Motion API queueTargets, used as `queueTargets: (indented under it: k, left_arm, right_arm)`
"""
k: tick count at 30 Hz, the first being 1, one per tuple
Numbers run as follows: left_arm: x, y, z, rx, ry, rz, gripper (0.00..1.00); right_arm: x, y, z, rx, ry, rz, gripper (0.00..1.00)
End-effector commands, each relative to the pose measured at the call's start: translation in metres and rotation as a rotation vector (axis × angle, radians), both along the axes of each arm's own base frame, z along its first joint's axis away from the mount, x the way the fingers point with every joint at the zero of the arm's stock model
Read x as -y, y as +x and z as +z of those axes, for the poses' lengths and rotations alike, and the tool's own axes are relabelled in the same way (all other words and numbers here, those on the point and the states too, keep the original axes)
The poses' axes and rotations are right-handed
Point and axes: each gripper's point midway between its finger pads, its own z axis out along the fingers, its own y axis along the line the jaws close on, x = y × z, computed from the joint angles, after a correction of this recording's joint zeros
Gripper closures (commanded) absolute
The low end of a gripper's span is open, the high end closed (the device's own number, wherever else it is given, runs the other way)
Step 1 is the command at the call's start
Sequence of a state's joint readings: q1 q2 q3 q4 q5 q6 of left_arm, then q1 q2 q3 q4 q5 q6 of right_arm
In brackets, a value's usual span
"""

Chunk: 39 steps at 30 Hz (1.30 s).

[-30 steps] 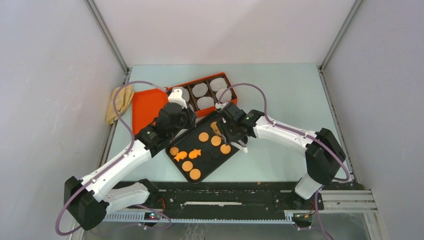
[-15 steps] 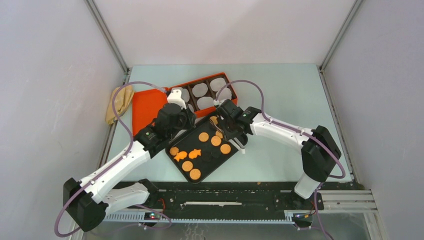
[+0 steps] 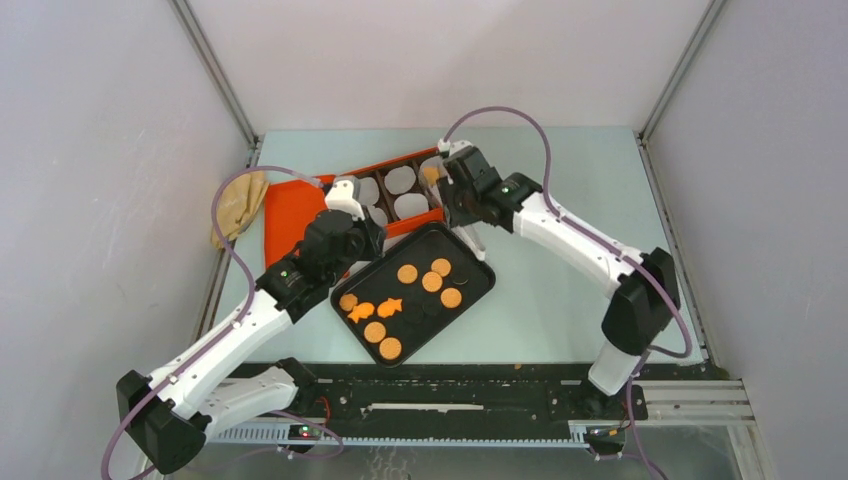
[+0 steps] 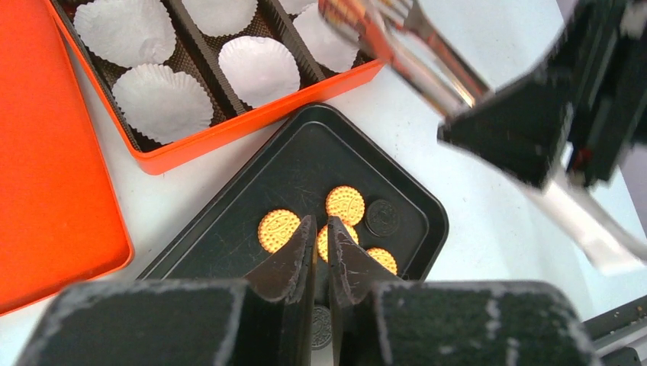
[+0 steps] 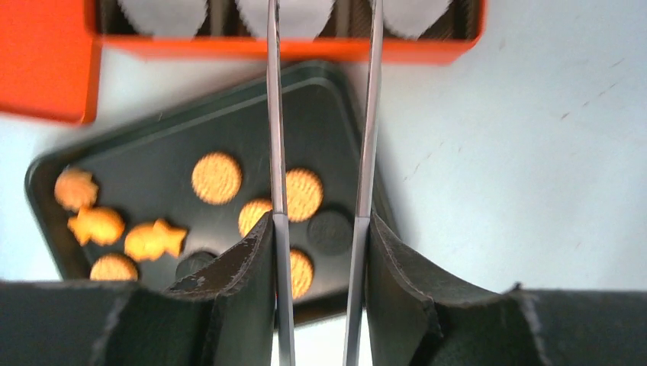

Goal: Pack the cookies

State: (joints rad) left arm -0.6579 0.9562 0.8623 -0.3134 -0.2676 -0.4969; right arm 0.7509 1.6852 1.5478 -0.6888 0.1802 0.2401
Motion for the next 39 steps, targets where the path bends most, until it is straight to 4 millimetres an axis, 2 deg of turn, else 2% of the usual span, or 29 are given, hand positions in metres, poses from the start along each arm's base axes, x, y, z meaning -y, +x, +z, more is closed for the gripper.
queueTargets:
  k: [1, 7, 16, 22, 29, 35, 37, 39]
  left_arm:
    - [-0.009, 0.003, 0.012, 0.032, 0.011, 0.037, 0.86]
    - [-0.015, 0.002, 0.008, 0.031, 0.031, 0.053, 0.86]
    - [-0.024, -0.003, 0.003, 0.026, 0.043, 0.075, 0.86]
    - [-0.025, -0.005, -0.002, 0.017, 0.039, 0.081, 0.86]
    - [-0.027, -0.006, -0.005, 0.006, 0.043, 0.084, 0.86]
    - [-0.034, -0.01, -0.005, 0.006, 0.051, 0.106, 0.86]
    - [-0.037, -0.011, -0.005, 0.01, 0.052, 0.115, 0.86]
    - [-0.04, -0.012, -0.005, 0.011, 0.056, 0.123, 0.85]
  right_arm:
    - [0.006, 0.054, 0.005, 0.06, -0.01, -0.076, 0.77]
    - [0.0, 0.1, -0.023, 0.009, -0.013, -0.083, 0.77]
    - [-0.003, 0.145, -0.033, 0.026, -0.002, -0.102, 0.78]
    - [-0.006, 0.156, -0.041, 0.018, 0.008, -0.089, 0.78]
    - [-0.006, 0.169, -0.064, -0.009, -0.025, -0.088, 0.78]
    - [-0.006, 0.176, -0.075, -0.023, -0.043, -0.1, 0.77]
    - [-0.006, 0.178, -0.074, -0.016, -0.039, -0.102, 0.73]
    - [-0.006, 0.18, -0.073, -0.004, -0.031, -0.108, 0.62]
